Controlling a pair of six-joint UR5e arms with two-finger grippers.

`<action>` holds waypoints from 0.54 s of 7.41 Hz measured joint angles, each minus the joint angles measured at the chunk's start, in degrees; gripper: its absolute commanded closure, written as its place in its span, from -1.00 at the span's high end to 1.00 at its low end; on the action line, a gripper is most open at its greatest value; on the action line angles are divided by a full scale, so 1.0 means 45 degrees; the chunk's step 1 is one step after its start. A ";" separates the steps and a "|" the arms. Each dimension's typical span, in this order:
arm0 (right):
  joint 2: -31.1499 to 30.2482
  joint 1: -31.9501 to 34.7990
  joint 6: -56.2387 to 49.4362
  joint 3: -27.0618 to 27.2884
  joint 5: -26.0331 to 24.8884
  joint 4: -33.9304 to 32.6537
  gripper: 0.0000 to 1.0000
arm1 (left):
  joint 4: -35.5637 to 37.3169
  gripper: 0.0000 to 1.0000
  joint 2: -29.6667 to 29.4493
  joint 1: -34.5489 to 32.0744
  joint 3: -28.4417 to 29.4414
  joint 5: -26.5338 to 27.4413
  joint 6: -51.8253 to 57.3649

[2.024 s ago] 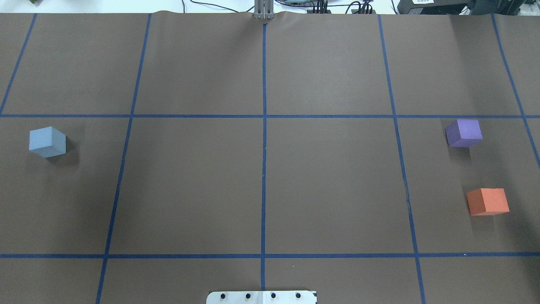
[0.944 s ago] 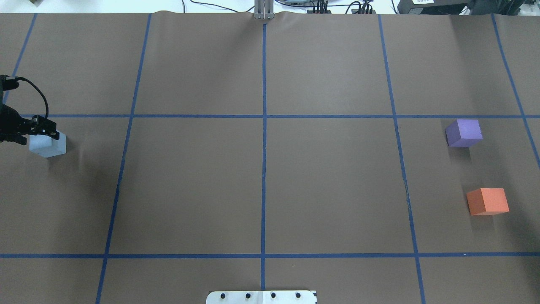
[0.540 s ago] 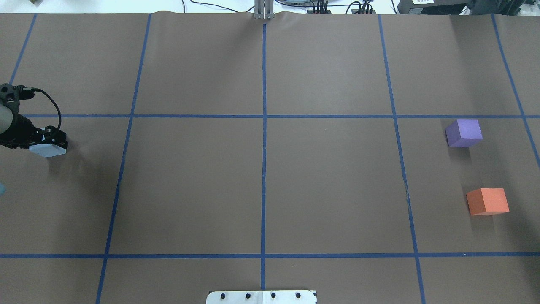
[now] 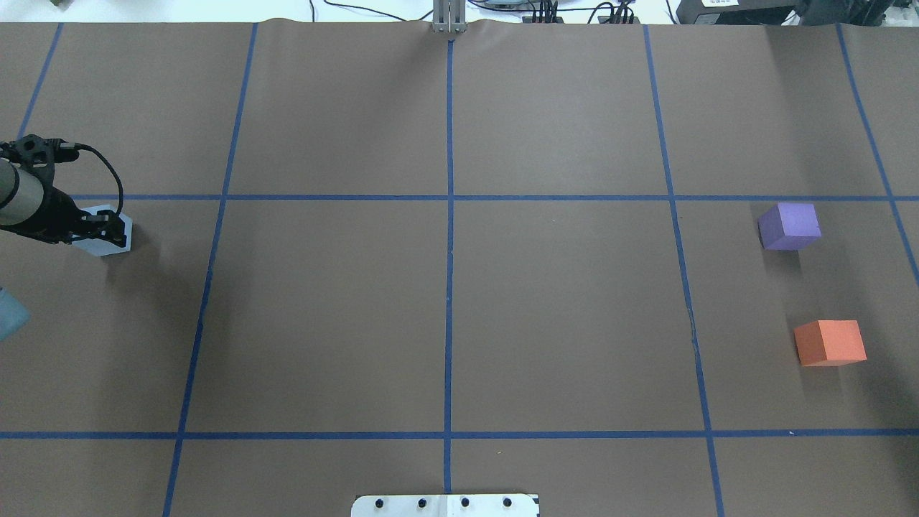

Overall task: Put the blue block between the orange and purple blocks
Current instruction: 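Carry the light blue cube with the left gripper toward the table center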

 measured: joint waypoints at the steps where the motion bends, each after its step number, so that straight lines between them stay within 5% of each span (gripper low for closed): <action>1: -0.0016 -0.0001 0.0000 0.0000 0.0000 0.0003 1.00 | 0.0672 -0.66 -0.0585 0.0008 -0.0175 0.0000 -0.0011; 2: -0.0035 0.0000 0.0000 0.0002 0.0000 0.0013 1.00 | 0.1695 -0.43 -0.1332 0.0144 -0.0538 0.0015 -0.0057; 4: -0.0067 0.0012 0.0000 0.0014 0.0013 0.0018 1.00 | 0.3068 -0.43 -0.3066 0.1124 -0.1204 0.0318 -0.0268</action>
